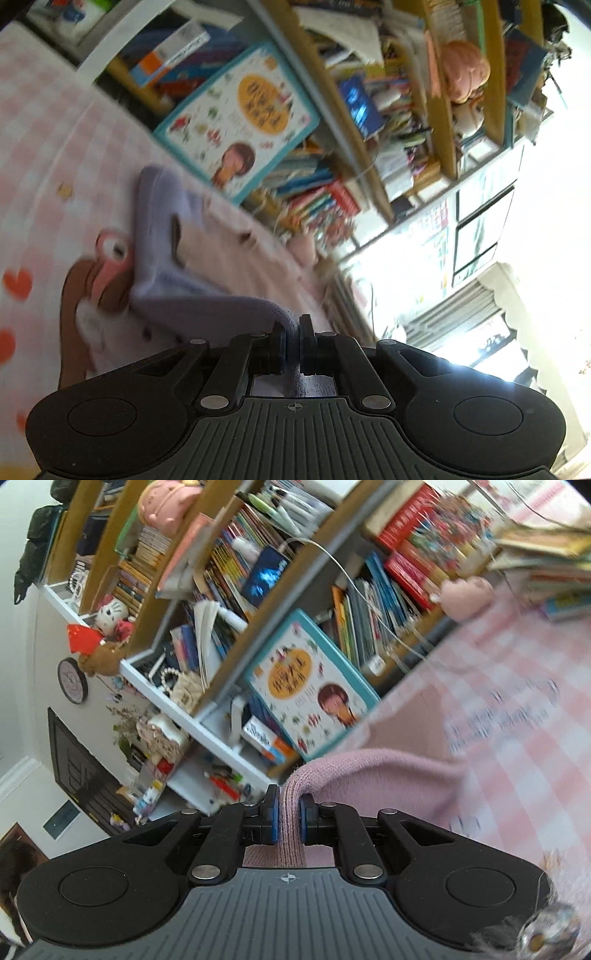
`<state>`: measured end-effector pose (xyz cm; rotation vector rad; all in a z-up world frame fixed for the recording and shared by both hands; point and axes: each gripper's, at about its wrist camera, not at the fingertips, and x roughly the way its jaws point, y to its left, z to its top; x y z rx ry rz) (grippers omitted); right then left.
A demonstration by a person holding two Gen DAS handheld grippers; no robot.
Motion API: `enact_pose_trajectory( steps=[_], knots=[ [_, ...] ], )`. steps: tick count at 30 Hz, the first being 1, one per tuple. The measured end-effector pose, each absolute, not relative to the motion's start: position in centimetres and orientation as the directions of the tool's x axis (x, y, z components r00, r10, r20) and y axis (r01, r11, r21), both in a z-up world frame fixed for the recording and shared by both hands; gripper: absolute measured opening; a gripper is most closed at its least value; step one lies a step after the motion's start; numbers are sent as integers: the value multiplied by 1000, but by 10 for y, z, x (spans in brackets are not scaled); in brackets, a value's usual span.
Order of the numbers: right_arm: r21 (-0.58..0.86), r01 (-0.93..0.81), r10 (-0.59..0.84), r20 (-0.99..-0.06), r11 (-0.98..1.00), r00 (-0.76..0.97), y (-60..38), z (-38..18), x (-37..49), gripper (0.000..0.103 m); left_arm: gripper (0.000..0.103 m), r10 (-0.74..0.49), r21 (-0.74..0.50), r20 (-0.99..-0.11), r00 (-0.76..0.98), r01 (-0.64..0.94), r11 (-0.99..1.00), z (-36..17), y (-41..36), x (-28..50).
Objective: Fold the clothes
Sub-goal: 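Lift both held edges and fold the sweatshirt over onto itself with both tools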
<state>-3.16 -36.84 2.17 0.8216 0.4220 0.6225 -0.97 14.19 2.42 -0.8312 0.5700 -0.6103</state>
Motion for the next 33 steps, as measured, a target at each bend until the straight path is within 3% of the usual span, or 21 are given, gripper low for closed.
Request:
enact_pose_trajectory(
  steps=[8,33],
  knots=[
    [764,-346,613,-82,545,786,-361,35,19,9,5,-638,-820,-147,756,268,506,28,153,33],
    [774,-203,552,-216,600,806,-338,-6,117,10,7,-590,-858,-263,764,94,505,-15,163,101]
  ],
)
